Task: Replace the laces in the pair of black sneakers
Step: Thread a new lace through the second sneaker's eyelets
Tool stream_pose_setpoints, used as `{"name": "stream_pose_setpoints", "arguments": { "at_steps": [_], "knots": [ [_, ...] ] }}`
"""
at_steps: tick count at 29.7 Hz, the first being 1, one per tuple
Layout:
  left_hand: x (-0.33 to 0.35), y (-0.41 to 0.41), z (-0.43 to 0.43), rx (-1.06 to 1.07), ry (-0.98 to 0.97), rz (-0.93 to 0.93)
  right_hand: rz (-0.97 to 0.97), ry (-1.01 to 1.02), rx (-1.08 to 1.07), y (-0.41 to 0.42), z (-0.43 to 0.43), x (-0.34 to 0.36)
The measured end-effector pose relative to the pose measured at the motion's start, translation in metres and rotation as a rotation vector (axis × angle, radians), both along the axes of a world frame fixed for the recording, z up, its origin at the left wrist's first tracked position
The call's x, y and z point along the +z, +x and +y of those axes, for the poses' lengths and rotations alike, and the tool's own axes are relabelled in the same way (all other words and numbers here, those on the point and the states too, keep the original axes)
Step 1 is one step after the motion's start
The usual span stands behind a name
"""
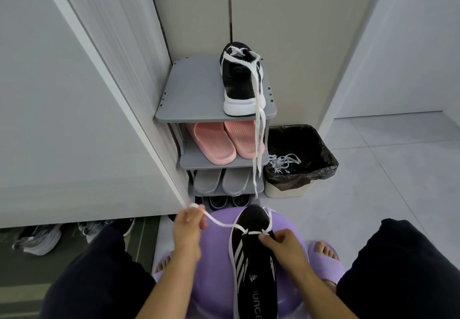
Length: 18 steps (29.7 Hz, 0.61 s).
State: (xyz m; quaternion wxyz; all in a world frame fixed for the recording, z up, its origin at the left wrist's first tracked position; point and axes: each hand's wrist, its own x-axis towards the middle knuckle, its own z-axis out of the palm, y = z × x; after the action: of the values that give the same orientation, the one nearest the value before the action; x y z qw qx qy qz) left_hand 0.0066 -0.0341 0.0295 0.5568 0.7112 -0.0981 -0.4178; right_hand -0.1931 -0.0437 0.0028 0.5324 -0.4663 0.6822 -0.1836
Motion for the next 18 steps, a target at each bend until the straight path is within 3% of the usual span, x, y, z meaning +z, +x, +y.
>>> {"name": "stream_pose_setpoints", "arguments": {
  "at_steps": [3, 5, 9, 12, 18],
  "knots": [
    [-0.012, -0.037, 0.009, -0.214, 0.165, 0.063, 0.02, -0.026, -0.02, 0.006, -0.016, 0.007],
    [-0.021, -0.054, 0.013, -0.182, 0.232, 0.132, 0.104, -0.046, -0.018, 0.011, -0.028, 0.009],
    [-0.022, -0.06, 0.01, -0.01, 0.364, 0.098, 0.151, -0.122, -0.015, 0.016, -0.037, 0.014],
    [-0.019, -0.058, 0.009, -0.09, 0.354, 0.217, 0.025, -0.107, -0.075, 0.009, -0.036, 0.015],
    [-0.021, -0.058, -0.007, -0.16, 0.301, 0.111, -0.361, 0.019, -0.355, 0.003, -0.031, 0.016]
  ]
}}
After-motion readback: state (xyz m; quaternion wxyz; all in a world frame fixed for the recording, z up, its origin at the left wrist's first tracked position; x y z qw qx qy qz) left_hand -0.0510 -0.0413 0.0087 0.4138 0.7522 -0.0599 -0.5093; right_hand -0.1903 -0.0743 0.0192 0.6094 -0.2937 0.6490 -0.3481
